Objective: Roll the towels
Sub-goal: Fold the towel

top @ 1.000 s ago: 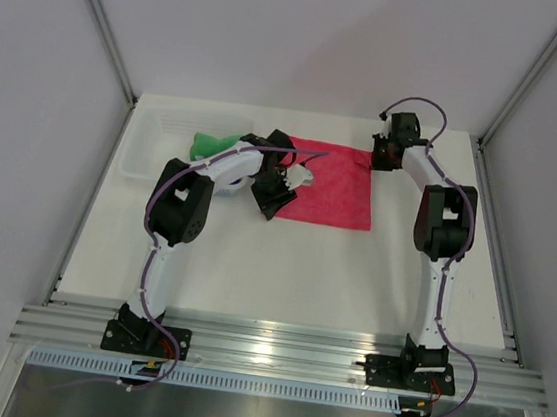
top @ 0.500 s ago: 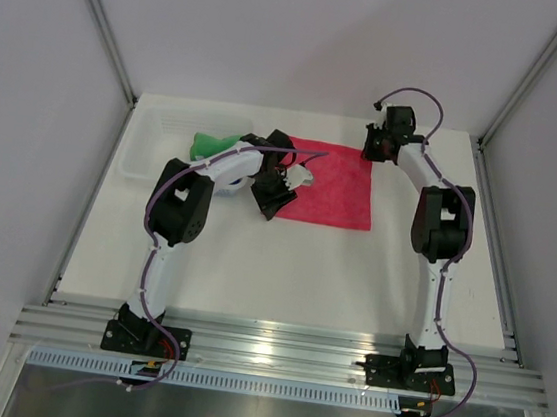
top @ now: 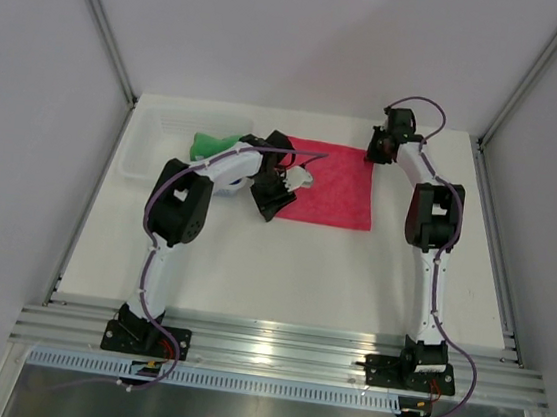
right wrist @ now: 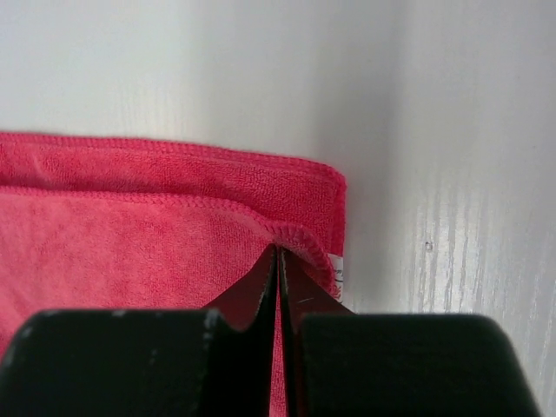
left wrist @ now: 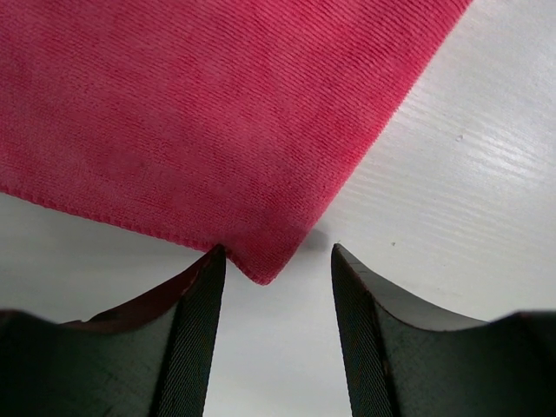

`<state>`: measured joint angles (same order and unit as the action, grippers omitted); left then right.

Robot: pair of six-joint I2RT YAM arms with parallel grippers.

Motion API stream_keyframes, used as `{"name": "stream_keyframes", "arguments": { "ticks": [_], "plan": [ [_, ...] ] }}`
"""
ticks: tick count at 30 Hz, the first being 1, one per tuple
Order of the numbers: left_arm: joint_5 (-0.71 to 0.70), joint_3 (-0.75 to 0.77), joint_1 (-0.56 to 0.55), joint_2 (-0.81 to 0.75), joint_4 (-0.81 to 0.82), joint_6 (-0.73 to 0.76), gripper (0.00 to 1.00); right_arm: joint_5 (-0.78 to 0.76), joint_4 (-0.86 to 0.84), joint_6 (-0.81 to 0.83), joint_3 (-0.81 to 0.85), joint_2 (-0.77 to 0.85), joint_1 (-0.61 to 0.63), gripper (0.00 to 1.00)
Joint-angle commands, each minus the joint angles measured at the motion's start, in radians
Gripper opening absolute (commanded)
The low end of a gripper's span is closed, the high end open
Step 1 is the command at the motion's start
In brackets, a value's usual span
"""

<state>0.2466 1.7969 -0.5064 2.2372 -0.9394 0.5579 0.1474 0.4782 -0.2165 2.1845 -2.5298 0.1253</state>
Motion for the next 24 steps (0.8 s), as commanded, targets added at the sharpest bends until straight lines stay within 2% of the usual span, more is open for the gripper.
{"name": "stream_keyframes", "arguments": {
  "ticks": [1,5,6,10,11,12,13,15,16,19,21,24],
  "plan": [
    [0.062,-0.044,-0.012,-0.062,-0.030,0.065,0.56,-0.028,-0.021,-0.038,0.026,0.008,-0.013,0.06],
    [0.053,-0.080,-0.017,-0.093,-0.032,0.161,0.59,0.093,-0.108,0.057,0.000,0.075,-0.016,0.13],
    [0.046,-0.085,-0.018,-0.094,-0.032,0.171,0.60,0.122,-0.116,0.090,-0.011,0.098,-0.016,0.19],
    [0.043,-0.097,-0.021,-0.097,-0.032,0.208,0.60,0.234,-0.090,0.274,-0.121,0.251,-0.019,0.33],
    [0.043,-0.103,-0.023,-0.103,-0.013,0.208,0.60,0.276,-0.084,0.361,-0.164,0.340,-0.024,0.36],
    [0.040,-0.102,-0.029,-0.108,0.000,0.208,0.60,0.300,-0.078,0.409,-0.217,0.388,-0.029,0.37],
    [0.039,-0.113,-0.032,-0.122,0.016,0.208,0.60,0.323,-0.075,0.512,-0.336,0.486,-0.032,0.38],
    [0.037,-0.117,-0.040,-0.142,0.053,0.200,0.59,0.375,-0.052,0.624,-0.516,0.580,-0.046,0.39],
    [0.042,-0.114,-0.040,-0.155,0.054,0.198,0.59,0.388,-0.043,0.731,-0.569,0.659,-0.050,0.39],
    [0.056,-0.094,-0.037,-0.174,0.030,0.215,0.59,0.470,-0.015,0.845,-0.746,0.761,-0.094,0.39],
    [0.068,-0.087,-0.032,-0.192,0.010,0.238,0.59,0.518,0.063,1.035,-0.816,0.828,-0.116,0.41],
    [0.126,-0.070,-0.032,-0.214,-0.029,0.325,0.60,0.512,0.179,1.332,-0.925,0.870,-0.096,0.43]
  ]
}}
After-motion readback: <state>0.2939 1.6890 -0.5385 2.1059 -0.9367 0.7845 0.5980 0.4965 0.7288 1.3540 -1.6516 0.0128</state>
